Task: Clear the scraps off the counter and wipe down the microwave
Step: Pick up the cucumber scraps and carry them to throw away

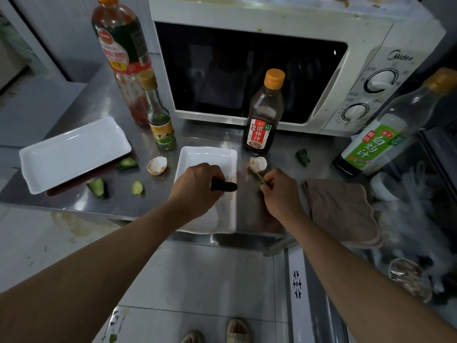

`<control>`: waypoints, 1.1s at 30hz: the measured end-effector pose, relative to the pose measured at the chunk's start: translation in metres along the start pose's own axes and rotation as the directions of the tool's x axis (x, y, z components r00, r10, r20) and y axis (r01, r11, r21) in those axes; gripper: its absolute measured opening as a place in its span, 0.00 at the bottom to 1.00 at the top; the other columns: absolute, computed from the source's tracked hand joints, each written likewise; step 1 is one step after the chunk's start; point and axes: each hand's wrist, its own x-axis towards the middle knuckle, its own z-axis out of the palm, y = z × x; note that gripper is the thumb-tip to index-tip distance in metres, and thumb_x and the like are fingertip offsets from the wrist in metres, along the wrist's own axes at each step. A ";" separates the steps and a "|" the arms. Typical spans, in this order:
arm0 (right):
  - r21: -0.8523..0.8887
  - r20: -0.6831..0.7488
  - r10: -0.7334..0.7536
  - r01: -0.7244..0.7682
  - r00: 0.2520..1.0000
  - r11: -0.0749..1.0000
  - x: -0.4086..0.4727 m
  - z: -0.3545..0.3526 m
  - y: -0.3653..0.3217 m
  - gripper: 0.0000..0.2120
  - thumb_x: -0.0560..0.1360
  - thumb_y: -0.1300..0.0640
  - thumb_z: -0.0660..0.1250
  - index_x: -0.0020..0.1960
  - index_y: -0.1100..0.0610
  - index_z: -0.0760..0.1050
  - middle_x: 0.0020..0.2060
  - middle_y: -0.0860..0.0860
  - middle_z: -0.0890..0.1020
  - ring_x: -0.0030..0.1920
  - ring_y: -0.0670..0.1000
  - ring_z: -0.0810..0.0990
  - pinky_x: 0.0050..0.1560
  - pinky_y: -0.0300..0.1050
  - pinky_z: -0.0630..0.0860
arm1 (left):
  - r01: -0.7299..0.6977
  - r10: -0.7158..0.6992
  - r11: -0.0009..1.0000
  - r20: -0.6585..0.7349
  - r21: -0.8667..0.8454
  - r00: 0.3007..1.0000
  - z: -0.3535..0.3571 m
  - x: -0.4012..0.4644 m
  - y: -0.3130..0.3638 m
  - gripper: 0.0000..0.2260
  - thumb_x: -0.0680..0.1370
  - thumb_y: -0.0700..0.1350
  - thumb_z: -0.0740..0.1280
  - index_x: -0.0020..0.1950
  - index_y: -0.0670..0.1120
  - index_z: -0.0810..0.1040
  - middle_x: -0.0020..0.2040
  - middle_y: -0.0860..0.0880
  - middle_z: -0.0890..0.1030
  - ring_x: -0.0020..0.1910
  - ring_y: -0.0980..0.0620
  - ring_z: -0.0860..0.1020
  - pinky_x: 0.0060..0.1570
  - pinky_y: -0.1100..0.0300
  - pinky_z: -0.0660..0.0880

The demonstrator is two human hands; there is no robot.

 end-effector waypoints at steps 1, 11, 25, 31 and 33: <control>0.008 -0.014 -0.003 0.003 1.000 1.000 0.001 -0.004 0.001 0.02 0.75 0.63 0.65 0.46 0.58 0.74 0.40 0.50 0.78 0.40 0.48 0.76 0.38 0.36 0.68 | -0.004 0.004 1.000 -0.003 0.004 1.000 0.000 0.001 0.003 0.07 0.74 0.44 0.70 0.52 0.47 0.79 0.50 0.49 0.80 0.49 0.51 0.77 0.50 0.52 0.78; 0.013 -0.077 -0.021 0.022 0.997 1.000 0.010 -0.050 0.016 0.07 0.76 0.63 0.64 0.52 0.62 0.79 0.47 0.57 0.82 0.43 0.48 0.76 0.37 0.33 0.65 | -0.021 0.021 1.000 -0.030 0.002 0.999 0.004 0.015 0.034 0.07 0.73 0.43 0.71 0.51 0.47 0.79 0.48 0.49 0.80 0.47 0.50 0.77 0.48 0.55 0.77; -0.096 -0.191 0.028 -0.047 0.981 0.994 0.079 -0.079 0.052 0.08 0.76 0.66 0.61 0.49 0.65 0.79 0.46 0.63 0.81 0.48 0.61 0.78 0.41 0.45 0.65 | -0.062 0.060 0.998 -0.047 -0.033 0.997 0.022 0.056 0.067 0.07 0.73 0.43 0.71 0.50 0.46 0.79 0.49 0.47 0.80 0.46 0.47 0.77 0.46 0.55 0.76; -0.136 -0.161 0.009 -0.031 0.987 0.990 0.099 -0.065 0.064 0.06 0.75 0.65 0.63 0.50 0.64 0.78 0.47 0.62 0.80 0.49 0.61 0.76 0.48 0.49 0.67 | -0.069 0.067 0.997 -0.055 -0.041 0.996 0.033 0.067 0.066 0.07 0.72 0.43 0.71 0.50 0.48 0.80 0.50 0.48 0.81 0.46 0.49 0.78 0.47 0.53 0.78; -0.105 -0.148 0.007 -0.022 0.989 0.994 0.099 -0.059 0.067 0.06 0.74 0.66 0.65 0.49 0.64 0.78 0.46 0.61 0.80 0.49 0.60 0.76 0.47 0.47 0.68 | -0.082 0.080 0.996 -0.066 -0.042 0.995 0.035 0.070 0.065 0.08 0.72 0.43 0.71 0.50 0.47 0.80 0.50 0.48 0.81 0.47 0.49 0.78 0.47 0.55 0.77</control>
